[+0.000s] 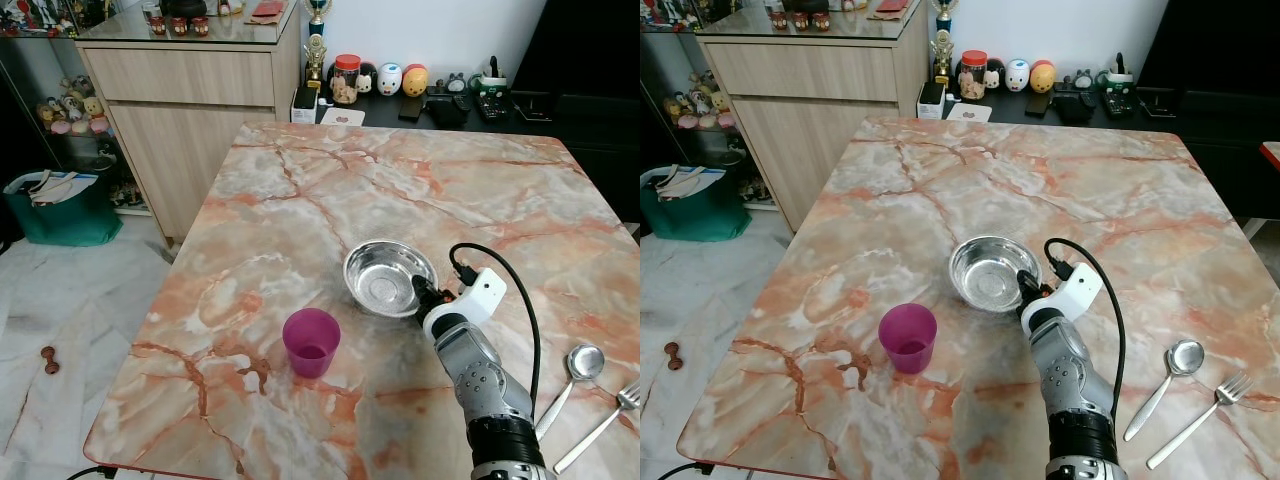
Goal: Setting the table
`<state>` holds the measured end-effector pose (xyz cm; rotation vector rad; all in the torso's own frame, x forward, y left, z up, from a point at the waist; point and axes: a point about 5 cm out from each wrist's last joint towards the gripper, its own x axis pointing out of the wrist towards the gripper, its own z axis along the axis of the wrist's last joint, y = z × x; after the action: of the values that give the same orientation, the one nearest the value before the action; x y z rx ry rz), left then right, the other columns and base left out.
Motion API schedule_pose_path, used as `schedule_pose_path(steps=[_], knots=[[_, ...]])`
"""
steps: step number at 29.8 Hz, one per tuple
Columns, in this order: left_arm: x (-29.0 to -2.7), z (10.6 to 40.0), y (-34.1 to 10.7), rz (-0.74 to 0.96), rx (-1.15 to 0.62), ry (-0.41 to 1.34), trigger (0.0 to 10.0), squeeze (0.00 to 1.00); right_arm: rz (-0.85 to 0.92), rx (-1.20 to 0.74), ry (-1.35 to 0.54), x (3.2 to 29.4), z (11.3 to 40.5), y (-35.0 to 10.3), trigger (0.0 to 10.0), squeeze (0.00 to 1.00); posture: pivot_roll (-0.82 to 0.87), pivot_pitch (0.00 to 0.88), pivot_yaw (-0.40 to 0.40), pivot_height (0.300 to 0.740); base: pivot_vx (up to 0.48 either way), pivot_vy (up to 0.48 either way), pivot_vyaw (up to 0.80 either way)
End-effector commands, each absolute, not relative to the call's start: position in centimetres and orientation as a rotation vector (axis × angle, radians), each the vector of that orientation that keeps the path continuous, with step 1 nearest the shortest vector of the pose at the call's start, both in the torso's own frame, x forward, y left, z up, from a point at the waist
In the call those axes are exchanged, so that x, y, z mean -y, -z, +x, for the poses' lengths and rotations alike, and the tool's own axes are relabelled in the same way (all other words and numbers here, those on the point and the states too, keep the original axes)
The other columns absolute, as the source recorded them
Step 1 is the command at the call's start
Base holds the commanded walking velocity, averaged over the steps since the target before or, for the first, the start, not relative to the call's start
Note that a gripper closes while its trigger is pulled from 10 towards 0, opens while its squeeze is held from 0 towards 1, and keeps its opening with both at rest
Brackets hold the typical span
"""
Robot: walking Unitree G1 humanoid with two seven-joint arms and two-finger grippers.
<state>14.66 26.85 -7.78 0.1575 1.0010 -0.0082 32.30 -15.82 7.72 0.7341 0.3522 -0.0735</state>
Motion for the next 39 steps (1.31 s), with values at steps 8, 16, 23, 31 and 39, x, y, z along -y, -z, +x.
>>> schedule_pose_path(steps=[8,16,23,31,39], knots=[[-27.3,14.2,7.8,0.183,-1.029,0.012,10.0,0.0,0.733,-0.265,0.12,16.5,32.5,-8.6,0.0,0.0,0.05,0.0,-0.021,0.74,0.0,0.0,0.0],[-27.4,14.3,7.8,0.203,-1.025,0.001,10.0,0.0,0.659,-0.033,0.035,16.5,32.9,-11.9,10.0,0.0,0.05,0.0,-0.009,0.74,0.0,0.0,0.0],[-27.6,14.3,7.7,0.177,-1.02,-0.025,10.0,0.0,0.644,0.209,0.041,17.0,32.7,-15.0,10.0,0.0,0.05,0.0,0.001,0.74,0.0,0.0,0.0],[-27.7,14.0,7.8,0.08,-1.021,-0.108,10.0,0.0,0.539,0.352,-0.046,16.0,32.2,-17.4,10.0,0.0,0.05,0.0,0.003,0.74,0.0,0.0,0.0],[-27.4,13.9,8.0,0.037,-1.022,-0.125,10.0,0.0,0.534,0.356,-0.051,15.9,32.3,-17.3,10.0,0.0,0.06,0.0,-0.021,0.74,0.0,0.0,0.0]])
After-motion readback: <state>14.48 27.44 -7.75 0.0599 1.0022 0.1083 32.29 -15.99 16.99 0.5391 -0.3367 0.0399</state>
